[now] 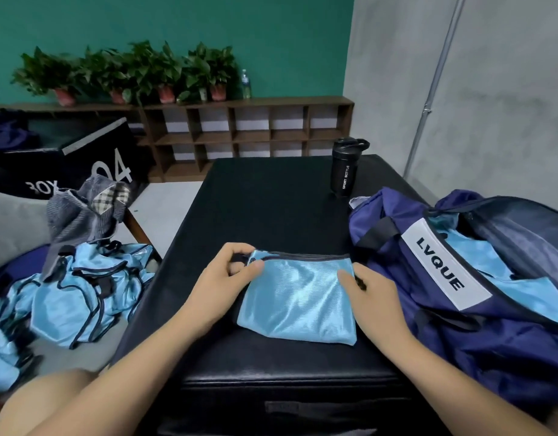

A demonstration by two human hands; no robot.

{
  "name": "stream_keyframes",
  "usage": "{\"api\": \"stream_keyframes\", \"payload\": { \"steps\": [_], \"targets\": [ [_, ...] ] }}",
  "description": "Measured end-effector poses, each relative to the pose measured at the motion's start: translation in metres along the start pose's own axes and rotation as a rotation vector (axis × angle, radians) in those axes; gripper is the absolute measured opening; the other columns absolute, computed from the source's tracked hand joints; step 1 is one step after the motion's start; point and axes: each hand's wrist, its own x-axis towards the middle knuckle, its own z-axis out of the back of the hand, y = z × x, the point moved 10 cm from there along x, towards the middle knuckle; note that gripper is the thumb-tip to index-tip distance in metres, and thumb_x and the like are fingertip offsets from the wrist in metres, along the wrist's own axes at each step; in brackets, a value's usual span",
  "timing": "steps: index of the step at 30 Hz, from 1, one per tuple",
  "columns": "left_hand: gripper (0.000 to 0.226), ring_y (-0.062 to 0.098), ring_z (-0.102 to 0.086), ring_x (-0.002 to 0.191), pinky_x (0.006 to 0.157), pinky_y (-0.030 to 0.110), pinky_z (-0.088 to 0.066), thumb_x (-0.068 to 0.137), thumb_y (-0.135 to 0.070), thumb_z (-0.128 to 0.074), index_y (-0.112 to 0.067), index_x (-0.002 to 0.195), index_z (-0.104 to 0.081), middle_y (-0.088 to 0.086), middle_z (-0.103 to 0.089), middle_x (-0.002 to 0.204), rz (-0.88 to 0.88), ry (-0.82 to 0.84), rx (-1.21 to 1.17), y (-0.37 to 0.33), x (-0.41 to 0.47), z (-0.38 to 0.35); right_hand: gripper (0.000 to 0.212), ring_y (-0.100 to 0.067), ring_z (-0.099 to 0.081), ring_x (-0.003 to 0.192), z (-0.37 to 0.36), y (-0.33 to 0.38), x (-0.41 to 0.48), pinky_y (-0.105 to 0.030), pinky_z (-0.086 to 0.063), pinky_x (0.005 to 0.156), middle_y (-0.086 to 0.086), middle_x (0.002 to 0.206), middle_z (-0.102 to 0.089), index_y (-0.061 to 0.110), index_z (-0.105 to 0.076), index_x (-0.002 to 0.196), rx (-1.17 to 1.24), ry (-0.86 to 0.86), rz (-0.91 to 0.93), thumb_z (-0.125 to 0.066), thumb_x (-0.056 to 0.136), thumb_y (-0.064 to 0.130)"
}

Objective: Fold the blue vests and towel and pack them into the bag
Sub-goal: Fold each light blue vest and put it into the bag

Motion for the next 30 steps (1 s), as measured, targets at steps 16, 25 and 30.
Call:
{"api": "stream_keyframes", "payload": {
  "steps": [16, 25, 30],
  "targets": [
    [0.030, 0.005, -0.069, 0.088, 0.082, 0.034, -0.057, 0.098, -0.029, -0.070, -0.046, 0.118, -0.056, -0.014, -0.074, 0.093, 0.015, -0.183, 0.312, 0.020, 0.005, 0.006, 0.041, -0.028, -0.057, 0.065, -0.009, -0.030, 0.025, -0.040, -0.049, 0.059, 0.001, 0.058, -0.054, 0.021, -0.050, 0.073, -0.300, -0.137, -0.118, -0.061, 0.100, 0.050],
    [0.048, 0.006, -0.062, 0.095, 0.078, 0.032, -0.048, 0.094, -0.041, -0.076, -0.037, 0.132, -0.046, -0.020, -0.062, 0.104, -0.015, -0.345, 0.440, 0.013, -0.005, 0.012, 0.008, -0.018, -0.061, 0.080, -0.005, -0.010, 0.012, -0.044, -0.053, 0.074, 0.009, 0.079, -0.064, 0.025, -0.056, 0.100, -0.103, -0.130, -0.040, -0.060, 0.102, 0.030],
    [0.040, -0.001, -0.064, 0.092, 0.072, 0.026, -0.047, 0.095, -0.046, -0.072, -0.036, 0.126, -0.050, -0.019, -0.066, 0.100, -0.006, -0.340, 0.393, 0.021, -0.015, 0.012, 0.017, -0.015, -0.058, 0.075, -0.011, -0.005, 0.003, -0.046, -0.054, 0.071, 0.006, 0.074, -0.061, 0.031, -0.052, 0.090, -0.157, -0.078, 0.000, -0.056, 0.103, 0.041]
  ]
}}
